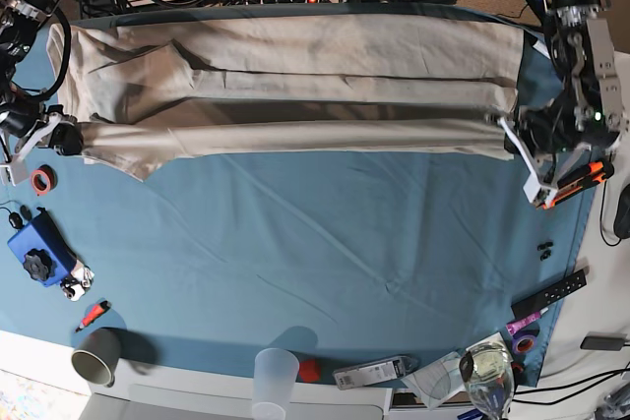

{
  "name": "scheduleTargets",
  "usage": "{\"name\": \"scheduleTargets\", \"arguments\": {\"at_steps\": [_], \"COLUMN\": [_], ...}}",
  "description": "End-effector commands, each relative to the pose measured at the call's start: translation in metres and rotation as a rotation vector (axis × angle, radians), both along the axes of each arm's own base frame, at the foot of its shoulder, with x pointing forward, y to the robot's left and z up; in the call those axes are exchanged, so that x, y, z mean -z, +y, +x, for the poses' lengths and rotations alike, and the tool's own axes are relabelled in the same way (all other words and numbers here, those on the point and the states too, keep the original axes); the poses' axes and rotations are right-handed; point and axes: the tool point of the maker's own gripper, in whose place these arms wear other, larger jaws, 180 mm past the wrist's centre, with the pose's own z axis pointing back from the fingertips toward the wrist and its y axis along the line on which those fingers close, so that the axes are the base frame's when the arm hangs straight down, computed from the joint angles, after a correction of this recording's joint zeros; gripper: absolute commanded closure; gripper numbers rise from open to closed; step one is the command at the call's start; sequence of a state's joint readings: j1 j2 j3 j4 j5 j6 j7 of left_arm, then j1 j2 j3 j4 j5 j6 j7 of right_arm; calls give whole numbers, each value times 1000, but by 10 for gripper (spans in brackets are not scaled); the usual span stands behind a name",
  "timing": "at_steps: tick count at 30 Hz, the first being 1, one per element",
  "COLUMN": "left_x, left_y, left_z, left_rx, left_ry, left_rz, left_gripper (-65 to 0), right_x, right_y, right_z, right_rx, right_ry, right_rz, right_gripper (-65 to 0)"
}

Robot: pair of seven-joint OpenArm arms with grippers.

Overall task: Fold the T-shirt properly
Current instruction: 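Fold the lifted side over onto the shirt body, forming a long strip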

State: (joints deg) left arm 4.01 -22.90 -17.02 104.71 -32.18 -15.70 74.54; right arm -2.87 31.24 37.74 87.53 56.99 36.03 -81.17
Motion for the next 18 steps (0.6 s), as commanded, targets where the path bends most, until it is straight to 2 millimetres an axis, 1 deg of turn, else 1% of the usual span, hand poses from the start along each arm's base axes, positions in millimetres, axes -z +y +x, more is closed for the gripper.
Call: {"name": "scheduleTargets", "arguments": {"at_steps": [1, 5, 9, 13, 15, 18], "left_x": [-13, -17, -15, -20, -24, -29], "left_y": [3, -4, -1, 12, 22, 27], "left_z": [4, -9, -19, -24, -23, -24], "left_rx": [9, 35, 34, -22, -53, -80], "left_ry": [-51, -74, -63, -73, -88, -103], "left_rz": [20, 33, 61, 68, 73, 36], "left_gripper": [0, 0, 0, 0, 0, 0], "right_x": [-18, -16, -11, -10, -17, -27], "right_y": [-8, -7, -4, -2, -1, -4], "right_z": [8, 5, -1, -8, -10, -14], "right_rx": [-2, -3, -10, -27, -33, -34], "right_ry": [-53, -44, -32, -23, -39, -70], "right_rz": [-34, -31, -13, -28, -51, -86], "right_gripper": [0, 0, 0, 0, 0, 0]}}
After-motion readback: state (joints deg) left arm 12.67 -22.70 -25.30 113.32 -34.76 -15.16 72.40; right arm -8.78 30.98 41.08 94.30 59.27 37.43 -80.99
